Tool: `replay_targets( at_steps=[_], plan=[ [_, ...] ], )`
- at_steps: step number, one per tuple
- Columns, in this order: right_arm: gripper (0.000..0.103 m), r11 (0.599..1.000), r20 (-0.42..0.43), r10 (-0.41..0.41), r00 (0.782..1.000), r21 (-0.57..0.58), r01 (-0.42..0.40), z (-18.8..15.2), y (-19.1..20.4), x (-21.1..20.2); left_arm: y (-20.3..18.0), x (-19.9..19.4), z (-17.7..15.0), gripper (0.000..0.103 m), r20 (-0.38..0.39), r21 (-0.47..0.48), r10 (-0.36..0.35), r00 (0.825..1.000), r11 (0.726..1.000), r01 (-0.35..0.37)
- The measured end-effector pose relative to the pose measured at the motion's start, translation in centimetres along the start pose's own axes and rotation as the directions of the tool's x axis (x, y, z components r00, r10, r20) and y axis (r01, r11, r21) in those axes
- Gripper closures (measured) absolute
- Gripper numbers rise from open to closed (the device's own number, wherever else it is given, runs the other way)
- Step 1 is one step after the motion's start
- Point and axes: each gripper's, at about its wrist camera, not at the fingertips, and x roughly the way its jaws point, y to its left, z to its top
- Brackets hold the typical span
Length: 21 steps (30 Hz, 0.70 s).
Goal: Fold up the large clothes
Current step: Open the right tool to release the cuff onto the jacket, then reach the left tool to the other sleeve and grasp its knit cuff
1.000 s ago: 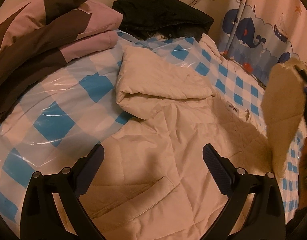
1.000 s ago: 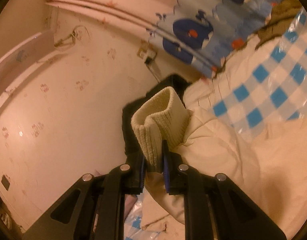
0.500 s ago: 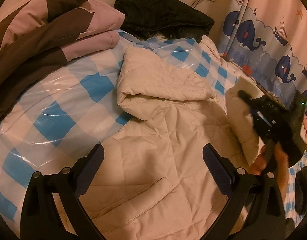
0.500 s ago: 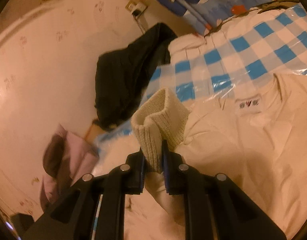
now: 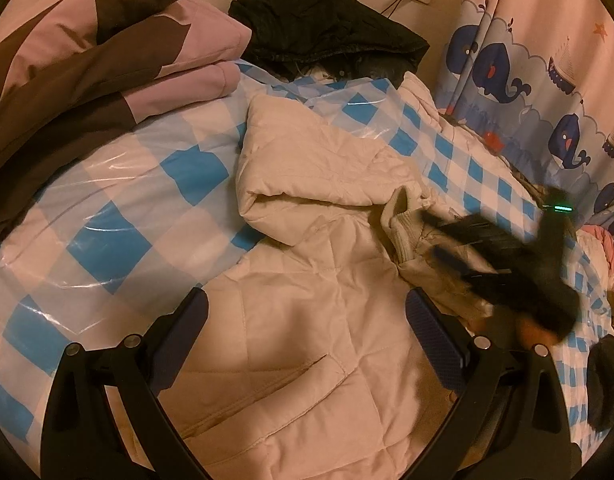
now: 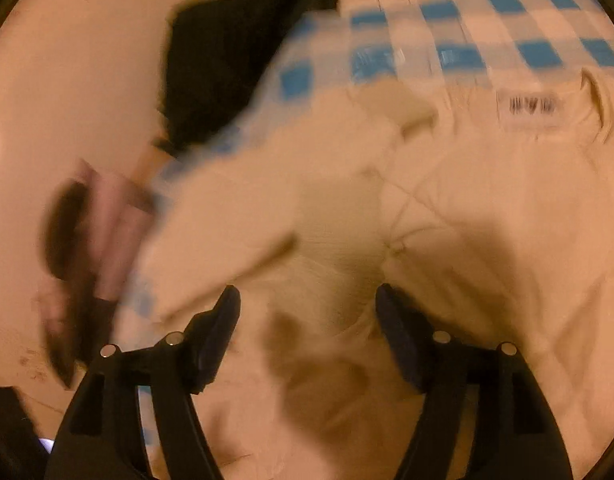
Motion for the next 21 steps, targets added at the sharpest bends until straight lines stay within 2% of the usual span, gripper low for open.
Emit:
replay_targets(
  at_steps=[1,3,6,8,10,14,16,17,18,19,21],
  plan=[
    [0.026,1.000,0.049,-0.008,0.999,0.002,0.008,0.4,-0.3,-1.8,-0.1,-0.1,0.0,0.008,0.004,0.005,-0.001,1.000,1.000,0.001],
    [0.022,0.995,0.157,-0.098,0.983,0.017,0.096,1.1,-1.9,-6.4,-0.4,-0.3,0.1,0.008,0.011,0.024,-0.016,1.000,1.000,0.016],
    [0.021,0.965,0.216,-0.256,0.942,0.107,0.238,2.1,-6.6,-12.4,-2.5,-0.6,0.9,0.008,0.037,0.084,-0.082,0.996,0.993,0.078],
    [0.021,0.944,0.224,-0.313,0.923,0.176,0.278,2.3,-10.0,-15.4,-5.4,-0.1,2.3,0.008,0.064,0.153,-0.123,0.990,0.982,0.112],
    [0.021,0.926,0.216,-0.348,0.912,0.229,0.299,2.3,-13.3,-17.2,-8.1,1.6,3.5,0.008,0.042,0.212,-0.180,0.983,0.963,0.167],
    [0.021,0.901,0.161,-0.401,0.902,0.250,0.355,1.7,-17.3,-17.0,-13.4,6.4,4.9,0.008,0.002,0.298,-0.186,0.982,0.938,0.177],
    [0.021,0.896,0.129,-0.409,0.903,0.243,0.371,1.0,-18.5,-15.8,-15.8,9.4,4.8,0.008,-0.032,0.368,-0.181,0.983,0.912,0.180],
    [0.021,0.893,0.106,-0.418,0.902,0.229,0.387,0.3,-19.2,-15.0,-16.5,11.3,4.6,0.008,-0.067,0.389,-0.162,0.985,0.904,0.175],
    [0.021,0.892,0.088,-0.434,0.896,0.181,0.415,-0.4,-19.5,-13.9,-16.9,13.3,4.2,0.008,-0.105,0.410,-0.104,0.989,0.902,0.138],
    [0.019,0.891,0.091,-0.445,0.891,0.151,0.429,-0.7,-19.4,-13.5,-17.1,16.7,3.3,0.008,-0.176,0.446,0.013,0.984,0.892,0.068],
    [0.018,0.889,0.106,-0.455,0.884,0.102,0.446,-1.0,-18.8,-13.4,-15.9,20.1,2.1,0.006,-0.238,0.460,0.089,0.967,0.887,0.032]
  ],
)
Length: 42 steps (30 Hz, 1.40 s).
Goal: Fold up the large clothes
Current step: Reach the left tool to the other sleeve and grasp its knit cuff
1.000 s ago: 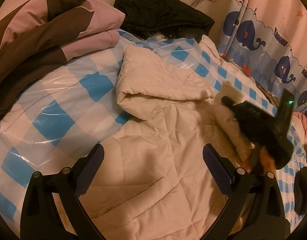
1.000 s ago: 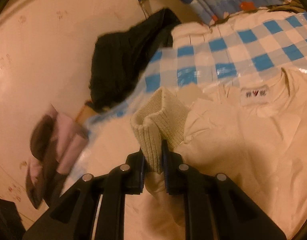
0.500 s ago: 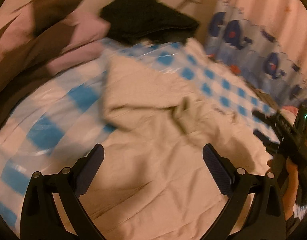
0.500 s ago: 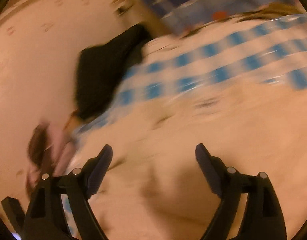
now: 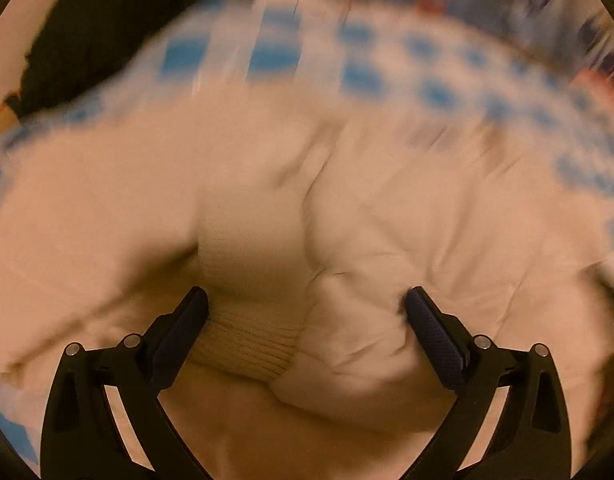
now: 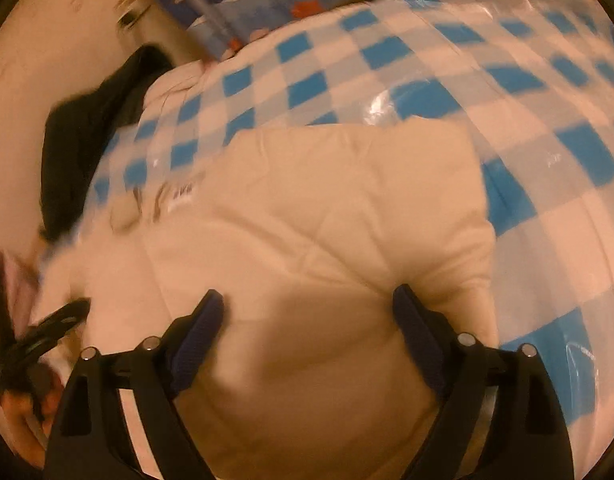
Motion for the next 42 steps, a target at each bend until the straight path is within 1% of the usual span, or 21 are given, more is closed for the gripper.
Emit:
replay_targets(
  at_steps=[2,4,6,10,11,13,15,17,20,22,23,24,28,29,31,34,36,37,38,40,42],
  plan=[
    [0.015,1.000,-0.008,0.014,1.000,-0.013,-0.014,0.1,0.0,-0.2,0.8,0.6,-0.6,0.007,-0.001,-0.028,-0.049,0.999,0.998,0.049],
    [0.012,0.999,0.010,0.042,0.999,-0.002,-0.042,-0.3,-0.5,-0.2,0.9,-1.1,-0.3,0.007,0.012,-0.027,-0.052,0.999,0.998,0.053],
    [0.009,0.996,0.046,0.086,0.995,0.008,-0.086,-0.8,-1.0,-0.3,1.2,-3.7,0.4,0.007,0.085,0.000,-0.066,0.994,0.998,0.067],
    [0.008,0.987,0.099,0.153,0.983,0.040,-0.158,-1.2,-1.7,-0.7,2.1,-9.2,5.3,0.007,0.267,0.053,0.064,0.961,0.995,-0.081],
    [0.008,0.983,0.108,0.168,0.980,0.050,-0.175,-1.2,-1.9,-0.8,2.1,-9.3,6.9,0.007,0.275,0.057,0.099,0.956,0.991,-0.119],
    [0.008,0.978,0.120,0.191,0.974,0.063,-0.200,-1.2,-2.2,-0.9,1.1,-8.0,10.1,0.007,0.240,0.112,0.124,0.963,0.982,-0.154],
    [0.008,0.973,0.128,0.208,0.970,0.071,-0.218,-1.2,-2.4,-1.0,-0.8,-5.9,12.2,0.007,0.219,0.173,0.198,0.955,0.956,-0.238],
    [0.008,0.969,0.136,0.222,0.966,0.076,-0.233,-1.2,-2.6,-1.1,-2.3,-3.7,12.7,0.007,0.224,0.223,0.297,0.928,0.912,-0.346],
    [0.008,0.966,0.145,0.233,0.962,0.077,-0.246,-1.3,-2.7,-1.3,-3.4,-0.9,12.3,0.007,0.203,0.274,0.369,0.907,0.868,-0.415],
    [0.008,0.965,0.150,0.239,0.959,0.077,-0.252,-1.4,-2.8,-1.4,-3.1,0.5,10.7,0.007,0.198,0.296,0.426,0.883,0.832,-0.469],
    [0.008,0.964,0.151,0.241,0.959,0.077,-0.255,-1.4,-2.8,-1.4,-3.2,1.1,10.5,0.007,0.210,0.305,0.459,0.863,0.808,-0.504],
    [0.008,0.964,0.151,0.242,0.959,0.077,-0.255,-1.5,-2.8,-1.4,-3.0,1.5,10.2,0.007,0.213,0.304,0.471,0.856,0.801,-0.516],
    [0.008,0.964,0.151,0.240,0.959,0.076,-0.254,-1.4,-2.8,-1.4,-2.0,2.0,11.2,0.007,0.191,0.220,0.479,0.857,0.830,-0.513],
    [0.008,0.964,0.151,0.241,0.959,0.076,-0.254,-1.5,-2.9,-1.4,-1.7,2.0,11.3,0.007,0.180,0.197,0.469,0.865,0.844,-0.498],
    [0.008,0.964,0.151,0.241,0.959,0.076,-0.254,-1.5,-2.9,-1.4,-0.5,2.5,11.6,0.007,0.139,0.145,0.422,0.896,0.886,-0.440],
    [0.008,0.964,0.152,0.241,0.959,0.077,-0.254,-1.5,-2.9,-1.4,-0.2,3.0,11.2,0.007,0.136,0.148,0.408,0.903,0.893,-0.426],
    [0.008,0.964,0.152,0.241,0.958,0.078,-0.255,-1.4,-2.9,-1.4,0.0,3.0,11.1,0.019,0.134,0.143,0.391,0.910,0.902,-0.408],
    [0.008,0.964,0.152,0.240,0.959,0.077,-0.254,-1.5,-2.9,-1.4,0.0,2.9,11.1,0.043,0.121,0.148,0.339,0.933,0.923,-0.355],
    [0.008,0.964,0.152,0.241,0.958,0.077,-0.255,-1.5,-2.8,-1.4,0.0,2.8,11.2,0.060,0.109,0.146,0.290,0.951,0.941,-0.304],
    [0.008,0.964,0.152,0.241,0.959,0.078,-0.255,-1.5,-2.9,-1.4,-0.4,2.2,11.0,0.069,0.112,0.154,0.241,0.964,0.954,-0.256],
    [0.008,0.963,0.153,0.243,0.958,0.079,-0.257,-1.5,-2.9,-1.4,-0.9,1.5,10.9,0.068,0.116,0.196,0.130,0.985,0.969,-0.151]
  ],
)
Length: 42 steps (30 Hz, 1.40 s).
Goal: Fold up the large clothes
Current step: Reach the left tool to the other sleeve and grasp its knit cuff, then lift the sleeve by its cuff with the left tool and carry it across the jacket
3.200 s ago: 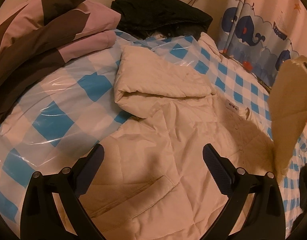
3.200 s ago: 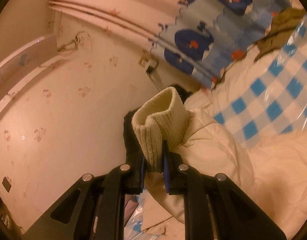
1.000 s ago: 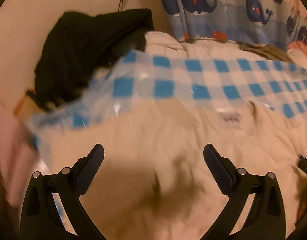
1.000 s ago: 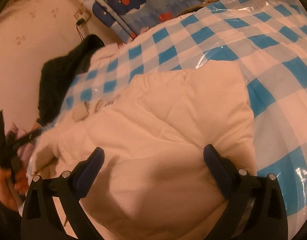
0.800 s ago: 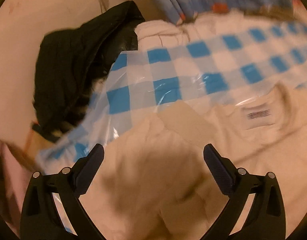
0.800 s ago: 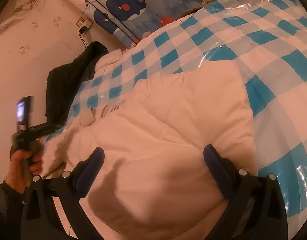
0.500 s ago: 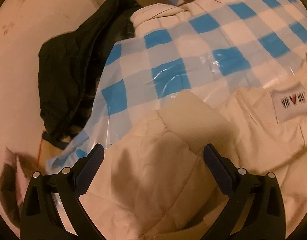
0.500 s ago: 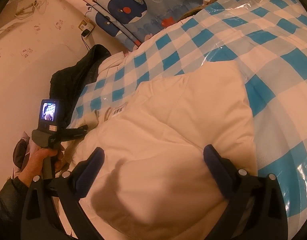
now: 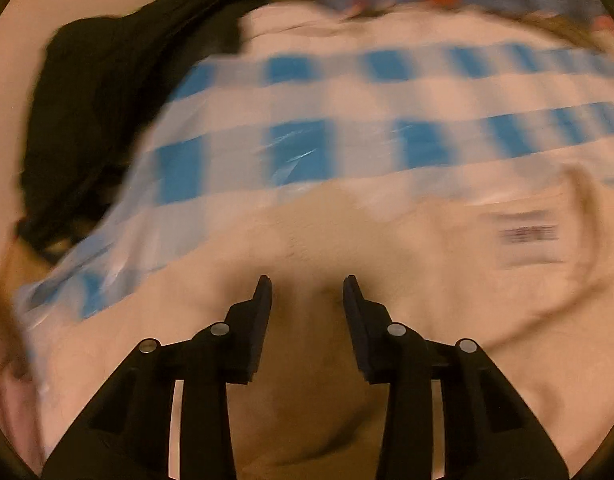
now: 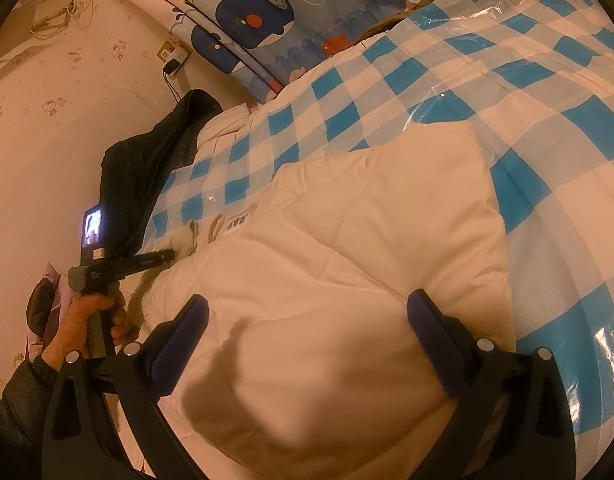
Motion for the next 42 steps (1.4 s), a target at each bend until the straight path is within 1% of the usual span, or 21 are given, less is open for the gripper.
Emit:
replay_targets(
  at_steps=[1,3,5,6,8,10,11,12,13,14,17,21,23,24,27,30,33,37,39,41,42],
  plan=[
    [0.008,1.000,0.000,0.001,1.000,0.001,-0.001,0.0,0.0,0.0,-0.3,-0.1,0.0,0.067,-0.016,0.020,-0.010,1.000,1.000,0.011],
    [0.008,1.000,0.000,0.002,1.000,0.002,-0.002,0.0,0.0,0.0,-0.8,-0.1,-0.2,0.056,-0.025,0.056,-0.017,1.000,0.998,0.019],
    [0.008,1.000,0.000,0.002,1.000,0.003,-0.002,0.0,-0.1,0.0,-1.1,0.2,-0.3,0.039,-0.040,0.078,-0.028,0.999,0.996,0.031],
    [0.008,1.000,0.001,0.003,1.000,0.003,-0.003,0.0,-0.1,0.0,-1.3,0.5,-0.2,0.037,-0.044,0.094,-0.017,0.999,0.995,0.022],
    [0.008,1.000,0.001,0.006,1.000,0.005,-0.006,0.1,-0.1,0.1,-2.0,1.3,-0.5,0.024,-0.046,0.158,0.080,0.996,0.985,-0.072],
    [0.008,1.000,0.002,0.009,1.000,0.006,-0.009,0.0,-0.1,0.1,-2.0,2.3,-0.6,0.022,-0.041,0.191,0.158,0.987,0.970,-0.147],
    [0.008,1.000,0.002,0.011,1.000,0.007,-0.011,0.1,-0.2,0.1,-1.6,2.6,-0.6,0.024,-0.047,0.186,0.162,0.986,0.971,-0.150],
    [0.007,1.000,0.004,0.012,1.000,0.007,-0.012,0.0,-0.2,0.1,-1.3,2.7,-0.6,0.032,-0.052,0.170,0.160,0.986,0.974,-0.149],
    [0.008,1.000,0.005,0.014,1.000,0.008,-0.014,0.0,-0.2,0.1,-0.9,2.7,-0.6,0.056,-0.055,0.146,0.155,0.986,0.978,-0.146],
    [0.008,1.000,0.006,0.017,1.000,0.010,-0.017,0.0,-0.3,0.1,-0.6,2.4,-0.7,0.067,-0.052,0.134,0.175,0.983,0.977,-0.166],
    [0.008,1.000,0.011,0.025,1.000,0.014,-0.025,0.0,-0.4,0.0,0.9,0.0,-0.6,0.078,0.003,0.095,0.193,0.981,0.977,-0.192],
    [0.007,0.999,0.015,0.033,0.999,0.019,-0.034,0.0,-0.6,0.1,5.4,-5.6,-0.6,0.078,0.099,-0.013,0.216,0.971,0.976,-0.216],
    [0.008,0.999,0.017,0.037,0.999,0.020,-0.038,0.0,-0.6,0.0,9.9,-9.7,-1.0,0.079,0.142,-0.091,0.227,0.963,0.972,-0.216],
    [0.008,0.999,0.018,0.039,0.999,0.021,-0.040,0.0,-0.6,0.0,11.2,-10.7,-1.1,0.079,0.150,-0.110,0.233,0.961,0.970,-0.218],
    [0.008,0.999,0.023,0.047,0.999,0.025,-0.048,-0.1,-0.7,-0.1,18.2,-15.0,-1.5,0.079,0.164,-0.194,0.247,0.955,0.957,-0.214],
    [0.008,0.998,0.032,0.060,0.998,0.030,-0.061,-0.2,-0.9,-0.3,25.0,-18.1,-3.0,0.079,0.156,-0.281,0.282,0.947,0.932,-0.231],
    [0.008,0.997,0.041,0.074,0.996,0.036,-0.075,-0.2,-1.0,-0.4,31.6,-19.9,-5.5,0.079,0.114,-0.373,0.297,0.948,0.897,-0.237],
    [0.008,0.996,0.049,0.080,0.996,0.038,-0.081,-0.3,-1.0,-0.6,34.9,-20.4,-8.7,0.079,0.110,-0.428,0.227,0.968,0.890,-0.160],
    [0.008,0.996,0.052,0.082,0.995,0.041,-0.084,-0.3,-1.0,-0.7,34.8,-20.6,-9.5,0.072,0.149,-0.421,0.177,0.973,0.902,-0.100],
    [0.008,0.996,0.053,0.083,0.995,0.041,-0.085,-0.3,-1.1,-0.7,35.1,-21.4,-10.3,0.047,0.234,-0.436,0.125,0.964,0.900,-0.011],
    [0.008,0.996,0.053,0.082,0.995,0.041,-0.085,-0.3,-1.1,-0.7,35.5,-21.9,-10.7,0.042,0.270,-0.459,0.109,0.957,0.888,0.029]
  ],
)
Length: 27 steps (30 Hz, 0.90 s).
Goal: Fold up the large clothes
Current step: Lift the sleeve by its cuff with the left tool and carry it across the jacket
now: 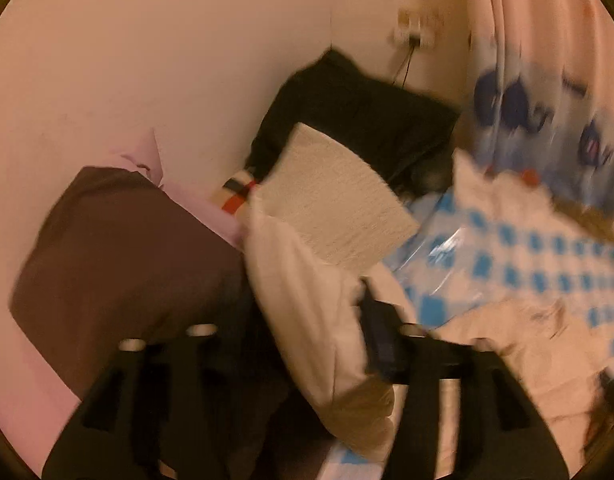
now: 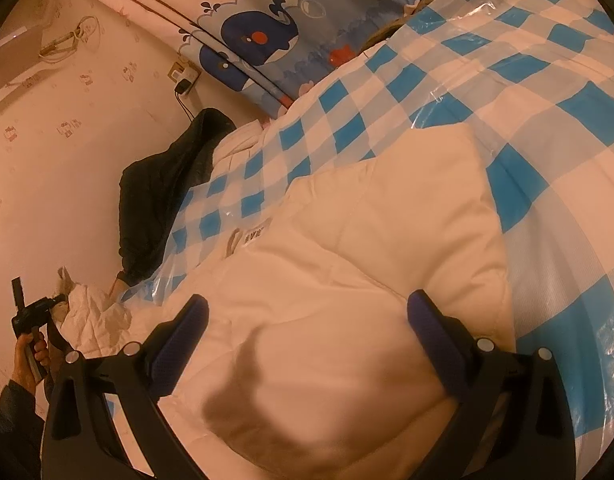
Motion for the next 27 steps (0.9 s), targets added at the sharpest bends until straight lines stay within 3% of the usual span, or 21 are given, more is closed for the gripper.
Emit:
replay_targets(
  at_steps=[2,3,5,7,9,10,14,17,19,21,22,23,24,26,27],
  plan=[
    [0.008,1.000,0.000,0.001,1.000,0.000,-0.001,0.0,0.0,0.0,0.9,-0.5,0.0,0.038,0.017,-0.069,-0.021,1.000,0.997,0.022],
    [0.008,1.000,0.001,0.002,1.000,0.001,-0.002,0.0,0.0,-0.1,0.4,-0.2,-0.2,0.038,0.009,-0.064,0.004,1.000,0.998,-0.004],
    [0.008,1.000,0.001,0.004,1.000,0.002,-0.004,0.0,0.0,-0.1,-0.4,0.2,-0.3,0.038,0.008,-0.022,0.081,0.997,0.997,-0.081],
    [0.007,1.000,0.003,0.006,1.000,0.004,-0.006,0.0,0.0,-0.1,-1.9,0.3,-0.6,0.039,0.029,0.052,0.193,0.981,0.980,-0.194],
    [0.008,1.000,0.004,0.009,1.000,0.006,-0.009,-0.1,-0.1,-0.1,-2.6,-0.3,-0.8,0.072,0.062,0.067,0.252,0.966,0.964,-0.256],
    [0.008,1.000,0.005,0.011,1.000,0.007,-0.011,-0.1,-0.1,-0.1,-2.7,-0.4,-0.6,0.079,0.061,0.052,0.249,0.967,0.966,-0.252],
    [0.008,1.000,0.006,0.013,1.000,0.009,-0.013,-0.1,-0.2,-0.2,-4.1,-0.7,0.2,0.084,0.065,0.096,0.250,0.966,0.962,-0.255],
    [0.008,1.000,0.006,0.013,1.000,0.009,-0.013,-0.1,-0.2,-0.2,-3.9,-1.1,0.4,0.085,0.056,0.079,0.253,0.966,0.963,-0.257],
    [0.008,1.000,0.006,0.013,1.000,0.009,-0.013,-0.1,-0.2,-0.2,-2.9,-1.4,0.2,0.084,0.045,0.040,0.229,0.972,0.972,-0.231],
    [0.008,1.000,0.006,0.012,1.000,0.008,-0.012,-0.1,-0.2,-0.2,-3.5,0.1,-0.3,0.079,0.018,0.079,0.240,0.971,0.967,-0.241],
    [0.008,1.000,0.006,0.012,1.000,0.008,-0.012,-0.1,-0.2,-0.2,-3.7,0.8,-0.6,0.066,-0.005,0.113,0.264,0.965,0.958,-0.262],
    [0.008,1.000,0.006,0.012,1.000,0.009,-0.013,-0.1,-0.2,-0.2,-3.9,1.4,-0.9,0.044,-0.014,0.137,0.289,0.957,0.949,-0.285],
    [0.008,1.000,0.006,0.012,1.000,0.009,-0.013,-0.1,-0.2,-0.2,-4.2,2.0,-1.1,0.039,-0.012,0.167,0.314,0.949,0.937,-0.308],
    [0.008,1.000,0.006,0.012,1.000,0.009,-0.012,-0.1,-0.2,-0.2,-4.4,2.6,-1.4,0.038,-0.012,0.187,0.335,0.942,0.926,-0.327],
    [0.008,1.000,0.006,0.012,1.000,0.008,-0.012,-0.1,-0.2,-0.2,-4.4,2.8,-1.6,0.044,-0.011,0.181,0.337,0.942,0.927,-0.329]
  ],
)
